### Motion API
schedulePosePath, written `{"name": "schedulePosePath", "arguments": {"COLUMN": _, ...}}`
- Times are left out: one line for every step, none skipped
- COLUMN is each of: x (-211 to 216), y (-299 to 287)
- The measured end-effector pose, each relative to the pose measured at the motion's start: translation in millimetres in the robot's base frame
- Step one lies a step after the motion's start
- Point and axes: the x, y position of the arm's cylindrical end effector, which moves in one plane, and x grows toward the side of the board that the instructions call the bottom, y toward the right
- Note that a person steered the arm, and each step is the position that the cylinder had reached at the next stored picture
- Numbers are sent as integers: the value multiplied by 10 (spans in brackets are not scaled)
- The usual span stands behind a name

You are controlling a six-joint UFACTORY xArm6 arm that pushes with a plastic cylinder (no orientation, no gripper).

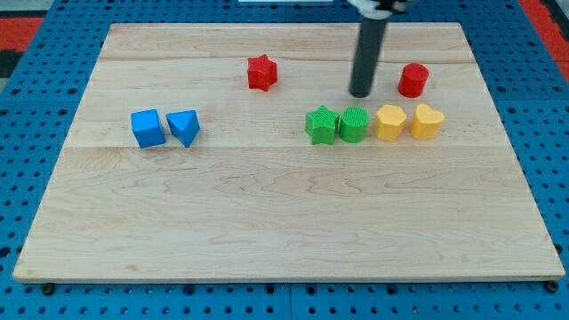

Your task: Push the red star towards the red circle

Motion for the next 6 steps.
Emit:
{"name": "schedulePosePath", "arguments": {"x": 0, "y": -516}}
{"name": "schedulePosePath", "arguments": {"x": -1, "y": -939}}
{"name": "schedulePosePath", "arguments": {"x": -64, "y": -1290}}
{"name": "schedulePosePath", "arguments": {"x": -239, "y": -1377}}
{"name": "schedulePosePath", "arguments": {"x": -327, "y": -1384}}
{"name": "schedulePosePath", "arguments": {"x": -404, "y": -1521}}
